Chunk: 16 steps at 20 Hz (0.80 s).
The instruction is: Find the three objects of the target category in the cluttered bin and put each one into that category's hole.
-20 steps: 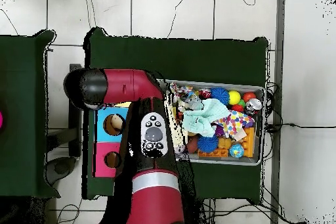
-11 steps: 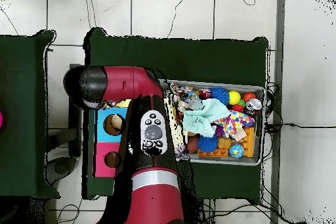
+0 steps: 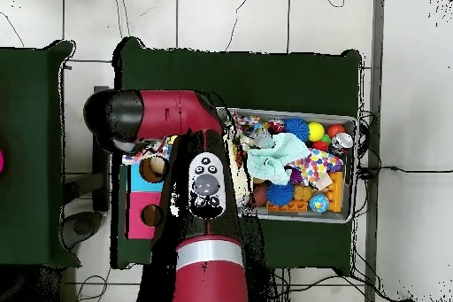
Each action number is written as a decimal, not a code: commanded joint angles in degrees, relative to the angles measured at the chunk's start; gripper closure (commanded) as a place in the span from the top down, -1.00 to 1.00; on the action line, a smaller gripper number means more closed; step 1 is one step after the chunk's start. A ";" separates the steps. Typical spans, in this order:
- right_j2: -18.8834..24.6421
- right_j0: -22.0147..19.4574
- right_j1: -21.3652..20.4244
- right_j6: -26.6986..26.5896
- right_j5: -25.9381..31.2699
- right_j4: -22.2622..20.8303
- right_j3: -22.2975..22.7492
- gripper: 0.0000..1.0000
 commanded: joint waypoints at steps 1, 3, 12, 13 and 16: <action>-0.78 -1.53 -6.17 -0.48 0.17 -2.81 7.70 1.00; -0.86 -1.69 -7.50 -0.23 -2.06 -3.05 8.50 1.00; -0.13 -5.19 -17.06 -5.57 -9.99 -3.80 19.52 1.00; 0.06 -6.10 -17.83 -6.88 -10.59 -4.19 20.99 1.00; 0.70 -8.82 -20.02 -10.05 -12.45 -5.36 24.46 1.00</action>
